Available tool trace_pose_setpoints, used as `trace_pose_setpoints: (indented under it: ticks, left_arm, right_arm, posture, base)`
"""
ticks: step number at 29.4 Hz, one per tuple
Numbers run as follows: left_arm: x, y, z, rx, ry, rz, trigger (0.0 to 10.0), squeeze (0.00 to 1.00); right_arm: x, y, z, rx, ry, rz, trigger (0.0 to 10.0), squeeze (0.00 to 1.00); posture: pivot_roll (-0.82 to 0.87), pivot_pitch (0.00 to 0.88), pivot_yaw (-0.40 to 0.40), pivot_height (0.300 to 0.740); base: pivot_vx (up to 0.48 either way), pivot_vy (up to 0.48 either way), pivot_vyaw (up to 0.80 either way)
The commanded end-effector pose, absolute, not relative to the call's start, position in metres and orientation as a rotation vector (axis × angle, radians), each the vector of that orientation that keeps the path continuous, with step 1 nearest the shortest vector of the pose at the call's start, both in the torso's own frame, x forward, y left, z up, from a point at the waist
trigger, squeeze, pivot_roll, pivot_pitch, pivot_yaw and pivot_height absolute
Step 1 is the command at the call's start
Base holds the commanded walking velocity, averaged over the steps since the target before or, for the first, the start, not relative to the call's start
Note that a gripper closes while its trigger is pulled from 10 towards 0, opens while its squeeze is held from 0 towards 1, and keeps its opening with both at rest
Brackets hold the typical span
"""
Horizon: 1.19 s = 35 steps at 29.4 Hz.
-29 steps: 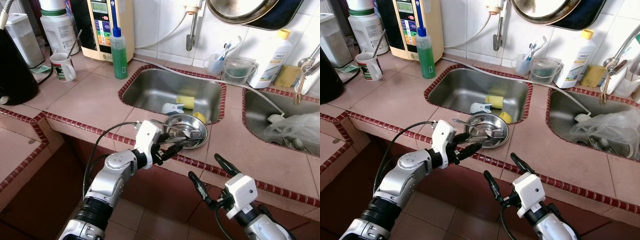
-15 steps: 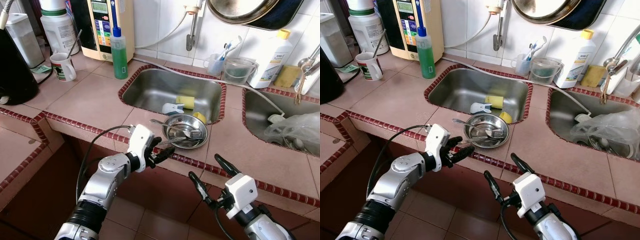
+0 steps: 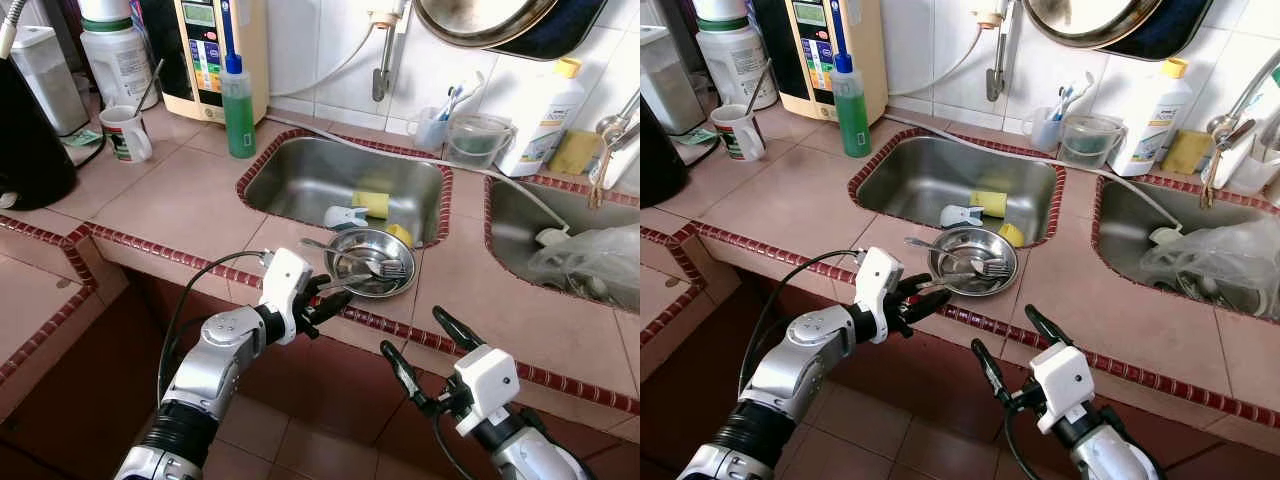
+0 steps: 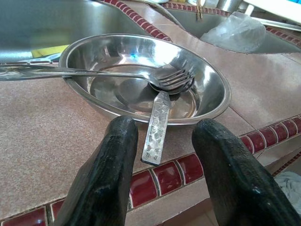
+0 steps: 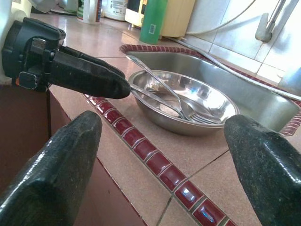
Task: Kitchen organization
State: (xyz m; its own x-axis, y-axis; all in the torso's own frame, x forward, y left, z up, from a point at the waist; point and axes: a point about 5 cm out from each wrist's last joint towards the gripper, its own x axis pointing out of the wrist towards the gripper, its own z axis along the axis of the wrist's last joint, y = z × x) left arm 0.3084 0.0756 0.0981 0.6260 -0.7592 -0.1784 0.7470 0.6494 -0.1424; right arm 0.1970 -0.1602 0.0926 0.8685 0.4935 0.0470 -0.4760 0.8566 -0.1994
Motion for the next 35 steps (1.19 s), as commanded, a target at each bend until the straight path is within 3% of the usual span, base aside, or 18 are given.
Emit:
trace_pose_setpoints:
  ticks: [1,4,5,8,9,14,15,16,27,28,35]
  left_arm:
    - [0.3097,0.0743,0.1035,-0.055,0.207,-0.876,0.0,0.00]
    - [0.3102,0.0742,0.1037,-0.056,0.207,-0.875,0.0,0.00]
    - [0.3102,0.0741,0.1039,-0.056,0.207,-0.875,0.9,0.00]
    - [0.3102,0.0740,0.1040,-0.056,0.206,-0.876,0.7,0.00]
    - [0.3105,0.0737,0.1046,-0.056,0.205,-0.877,0.2,0.00]
    - [0.3108,0.0733,0.1050,-0.057,0.203,-0.877,0.2,0.00]
    - [0.3108,0.0731,0.1051,-0.057,0.203,-0.878,1.6,0.00]
    - [0.3108,0.0728,0.1052,-0.058,0.203,-0.879,1.7,0.00]
    - [0.3107,0.0721,0.1052,-0.058,0.203,-0.881,1.5,0.00]
    - [0.3106,0.0721,0.1053,-0.059,0.203,-0.881,0.5,0.00]
    - [0.3101,0.0716,0.1055,-0.062,0.202,-0.883,0.9,0.00]
  right_arm:
    - [0.1983,-0.1614,0.0993,-0.195,-0.119,0.510,10.0,0.00]
    - [0.1987,-0.1613,0.0991,-0.194,-0.119,0.509,10.0,0.00]
    - [0.1989,-0.1612,0.0991,-0.194,-0.119,0.510,10.0,0.00]
    - [0.1990,-0.1611,0.0990,-0.194,-0.119,0.510,10.0,0.00]
    - [0.1992,-0.1611,0.0990,-0.194,-0.119,0.510,10.0,0.00]
    - [0.1994,-0.1611,0.0990,-0.195,-0.119,0.509,10.0,0.00]
    - [0.1994,-0.1612,0.0991,-0.195,-0.119,0.509,10.0,0.00]
    - [0.1994,-0.1613,0.0990,-0.196,-0.118,0.509,10.0,0.00]
    - [0.1994,-0.1609,0.0990,-0.195,-0.118,0.511,10.0,0.00]
    - [0.1993,-0.1609,0.0991,-0.195,-0.118,0.512,10.0,0.00]
    - [0.1993,-0.1609,0.0990,-0.195,-0.117,0.515,10.0,0.00]
  posture:
    - [-0.02,0.000,-0.013,0.740]
    - [-0.02,0.000,-0.012,0.740]
    - [-0.02,0.000,-0.012,0.740]
    - [-0.02,0.000,-0.012,0.740]
    - [-0.02,0.000,-0.012,0.740]
    - [-0.02,0.000,-0.012,0.740]
    - [-0.02,0.000,-0.012,0.740]
    - [-0.02,0.000,-0.013,0.740]
    - [-0.02,0.000,-0.013,0.740]
    - [-0.02,0.000,-0.013,0.740]
    - [-0.02,0.000,-0.014,0.740]
  base:
    - [0.000,0.000,0.00]
    - [0.000,0.000,0.00]
    - [0.000,0.000,0.00]
    - [0.000,0.000,0.00]
    - [0.000,0.000,0.00]
    - [0.000,0.000,0.00]
    - [0.000,0.000,0.00]
    - [0.000,0.000,0.00]
    - [0.000,0.000,0.00]
    - [0.000,0.000,0.00]
    - [0.000,0.000,0.00]
